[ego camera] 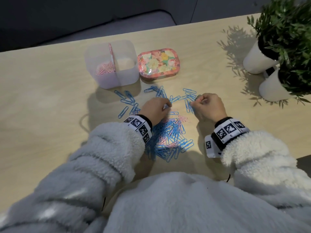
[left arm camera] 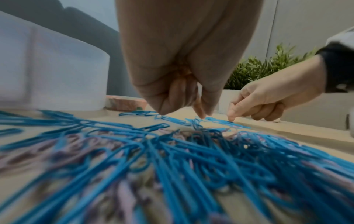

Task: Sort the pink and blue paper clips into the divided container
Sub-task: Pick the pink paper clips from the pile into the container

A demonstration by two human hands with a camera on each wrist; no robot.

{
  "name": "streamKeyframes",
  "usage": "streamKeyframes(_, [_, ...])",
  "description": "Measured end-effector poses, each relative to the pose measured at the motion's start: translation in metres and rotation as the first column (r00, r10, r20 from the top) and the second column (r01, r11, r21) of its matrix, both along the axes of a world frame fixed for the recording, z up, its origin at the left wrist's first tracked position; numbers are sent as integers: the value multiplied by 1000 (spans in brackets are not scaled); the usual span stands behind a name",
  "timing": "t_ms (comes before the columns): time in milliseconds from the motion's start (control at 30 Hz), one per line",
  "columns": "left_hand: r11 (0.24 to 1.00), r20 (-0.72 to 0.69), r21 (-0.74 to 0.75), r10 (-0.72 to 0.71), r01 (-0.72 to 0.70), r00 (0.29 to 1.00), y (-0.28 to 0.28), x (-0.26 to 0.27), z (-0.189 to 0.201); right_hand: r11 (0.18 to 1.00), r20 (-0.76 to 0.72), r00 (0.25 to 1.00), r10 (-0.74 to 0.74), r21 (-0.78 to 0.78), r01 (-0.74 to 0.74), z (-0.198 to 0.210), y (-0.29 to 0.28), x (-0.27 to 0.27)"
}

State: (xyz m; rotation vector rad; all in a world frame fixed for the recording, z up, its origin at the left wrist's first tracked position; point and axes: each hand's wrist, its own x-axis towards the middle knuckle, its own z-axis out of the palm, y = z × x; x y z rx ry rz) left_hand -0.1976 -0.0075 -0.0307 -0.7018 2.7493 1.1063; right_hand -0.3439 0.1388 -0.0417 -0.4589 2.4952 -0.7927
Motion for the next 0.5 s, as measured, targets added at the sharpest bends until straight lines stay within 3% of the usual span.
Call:
streamKeyframes(100, [996, 98, -36, -80, 84, 992, 3, -16, 1, 999, 14, 999, 36, 37, -36, -6, 2, 7])
streamKeyframes(200, [989, 151, -70, -119, 131, 981, 5, -23, 1, 998, -68, 997, -38, 41, 41, -3, 6, 4])
streamKeyframes(433, [992, 152, 0, -127, 129, 980, 2, -22, -4, 999, -111, 994, -19, 39, 24, -1, 5, 9])
streamKeyframes(500, [997, 91, 73, -45, 39, 995, 0, -20, -4, 1000, -181, 983, 0, 21, 4, -1, 4, 15])
